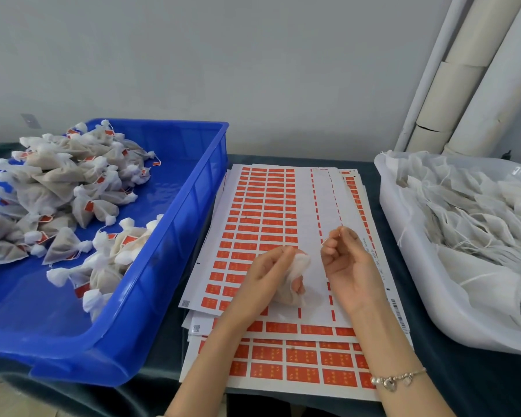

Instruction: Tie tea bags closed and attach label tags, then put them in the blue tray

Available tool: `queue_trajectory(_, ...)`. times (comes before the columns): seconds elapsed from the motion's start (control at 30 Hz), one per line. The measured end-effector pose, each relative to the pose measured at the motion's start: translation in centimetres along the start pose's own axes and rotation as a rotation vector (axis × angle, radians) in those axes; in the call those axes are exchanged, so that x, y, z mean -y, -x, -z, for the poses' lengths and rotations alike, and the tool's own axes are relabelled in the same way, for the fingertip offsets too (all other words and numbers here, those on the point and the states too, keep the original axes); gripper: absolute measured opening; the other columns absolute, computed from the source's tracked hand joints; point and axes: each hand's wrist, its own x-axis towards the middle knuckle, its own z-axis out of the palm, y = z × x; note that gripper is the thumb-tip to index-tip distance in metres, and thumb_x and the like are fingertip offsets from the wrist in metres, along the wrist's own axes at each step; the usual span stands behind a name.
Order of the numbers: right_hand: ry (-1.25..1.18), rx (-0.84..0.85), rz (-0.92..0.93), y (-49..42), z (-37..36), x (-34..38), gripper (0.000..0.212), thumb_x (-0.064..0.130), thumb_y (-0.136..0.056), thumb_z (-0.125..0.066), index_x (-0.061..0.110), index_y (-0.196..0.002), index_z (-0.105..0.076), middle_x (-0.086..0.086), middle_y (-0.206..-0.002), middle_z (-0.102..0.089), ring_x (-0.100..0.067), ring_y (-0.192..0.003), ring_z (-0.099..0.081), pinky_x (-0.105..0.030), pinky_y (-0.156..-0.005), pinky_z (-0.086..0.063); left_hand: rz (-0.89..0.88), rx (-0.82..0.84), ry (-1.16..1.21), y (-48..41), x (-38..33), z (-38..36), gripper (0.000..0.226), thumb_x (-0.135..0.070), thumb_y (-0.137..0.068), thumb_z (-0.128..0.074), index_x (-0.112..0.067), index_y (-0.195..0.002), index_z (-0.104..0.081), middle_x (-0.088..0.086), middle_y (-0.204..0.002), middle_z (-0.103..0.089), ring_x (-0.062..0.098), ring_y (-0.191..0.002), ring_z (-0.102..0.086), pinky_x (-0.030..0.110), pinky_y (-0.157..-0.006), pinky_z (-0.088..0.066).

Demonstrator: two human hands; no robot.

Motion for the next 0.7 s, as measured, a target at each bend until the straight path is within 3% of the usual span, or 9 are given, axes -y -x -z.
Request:
queue_trajectory(0.07, -0.055, 0.022, 0.047, 0.1, 0.1, 0.1, 0.005, 0.014, -0.090, -0.059, 0.010, -0.092, -0.062, -0.006, -0.080, -0.066, -0.013, -0.068, -0.063, -0.022, -0.063, -0.056, 0.107, -0.019, -0.048, 0.1, 0.1, 0.4, 0.031, -0.052, -0.096, -0.032, -0.054, -0.090, -0.063, -0.036, -0.083, -0.060, -0.018, -0.085, -0.055, -0.002, -0.065, -0.041)
queue_trajectory(0.17, -0.149, 0.062, 0.081, 0.1, 0.2, 0.3, 0.009, 0.016, -0.089, -0.061, 0.011, -0.096, -0.062, -0.006, -0.084, -0.065, -0.013, -0.070, -0.062, -0.021, -0.066, -0.055, 0.227, 0.062, 0.068, -0.4, 0.8, 0.9, 0.038, -0.053, -0.096, -0.036, -0.033, -0.105, -0.067, -0.011, -0.101, -0.066, 0.009, -0.097, -0.062, 0.024, -0.090, -0.049)
queue_trajectory(0.23, -0.203, 0.072, 0.093, 0.0, 0.3, 0.4, 0.014, 0.017, -0.088, -0.062, 0.011, -0.099, -0.060, -0.005, -0.085, -0.063, -0.011, -0.069, -0.060, -0.021, -0.066, -0.054, 0.222, 0.188, 0.209, -0.5, 0.5, 0.9, 0.038, -0.040, -0.101, -0.039, -0.018, -0.108, -0.069, 0.002, -0.094, -0.069, 0.020, -0.092, -0.064, 0.037, -0.092, -0.050)
queue_trajectory(0.33, -0.216, 0.049, 0.118, 0.0, 0.4, 0.5, 0.015, 0.017, -0.088, -0.061, 0.010, -0.100, -0.059, -0.005, -0.084, -0.062, -0.010, -0.066, -0.057, -0.020, -0.064, -0.053, 0.245, 0.290, 0.429, -0.7, 0.2, 1.1, 0.030, -0.027, -0.099, -0.043, -0.009, -0.108, -0.065, 0.004, -0.091, -0.068, 0.018, -0.083, -0.065, 0.031, -0.082, -0.052)
queue_trajectory(0.47, -0.193, 0.028, 0.123, -0.1, 0.5, 0.4, 0.010, 0.017, -0.089, -0.060, 0.011, -0.096, -0.059, -0.004, -0.079, -0.061, -0.009, -0.061, -0.055, -0.019, -0.060, -0.052, 0.280, 0.334, 0.602, -0.8, 0.2, 1.2, 0.032, -0.021, -0.089, -0.045, -0.006, -0.111, -0.062, 0.010, -0.091, -0.064, 0.020, -0.083, -0.064, 0.034, -0.082, -0.052)
queue_trajectory(0.53, -0.101, -0.001, 0.126, -0.2, 0.6, 0.5, 0.005, 0.017, -0.093, -0.056, 0.014, -0.089, -0.058, -0.002, -0.075, -0.056, -0.008, -0.056, -0.050, -0.019, -0.055, -0.048, 0.249, 0.317, 0.654, -0.7, 0.3, 1.2, 0.036, -0.019, -0.090, -0.043, -0.002, -0.118, -0.057, 0.012, -0.089, -0.062, 0.021, -0.082, -0.062, 0.035, -0.084, -0.050)
queue_trajectory(0.6, 0.054, -0.041, 0.130, -0.3, 0.7, 0.4, 0.013, 0.016, -0.096, -0.053, 0.015, -0.084, -0.057, -0.001, -0.072, -0.053, -0.009, -0.053, -0.043, -0.019, -0.052, -0.042, 0.200, 0.272, 0.706, -0.7, 0.3, 1.4, 0.038, -0.021, -0.092, -0.043, -0.001, -0.123, -0.054, 0.013, -0.090, -0.061, 0.020, -0.083, -0.061, 0.035, -0.085, -0.049)
queue_trajectory(0.7, 0.271, -0.086, 0.153, -0.3, 0.4, 0.0, 0.014, 0.016, -0.096, -0.054, 0.016, -0.083, -0.058, -0.003, -0.070, -0.053, -0.011, -0.050, -0.039, -0.021, -0.048, -0.037, 0.153, 0.169, 0.794, -0.8, 0.2, 1.9, 0.043, -0.027, -0.088, -0.052, -0.004, -0.124, -0.054, 0.012, -0.091, -0.064, 0.017, -0.080, -0.062, 0.030, -0.078, -0.052)
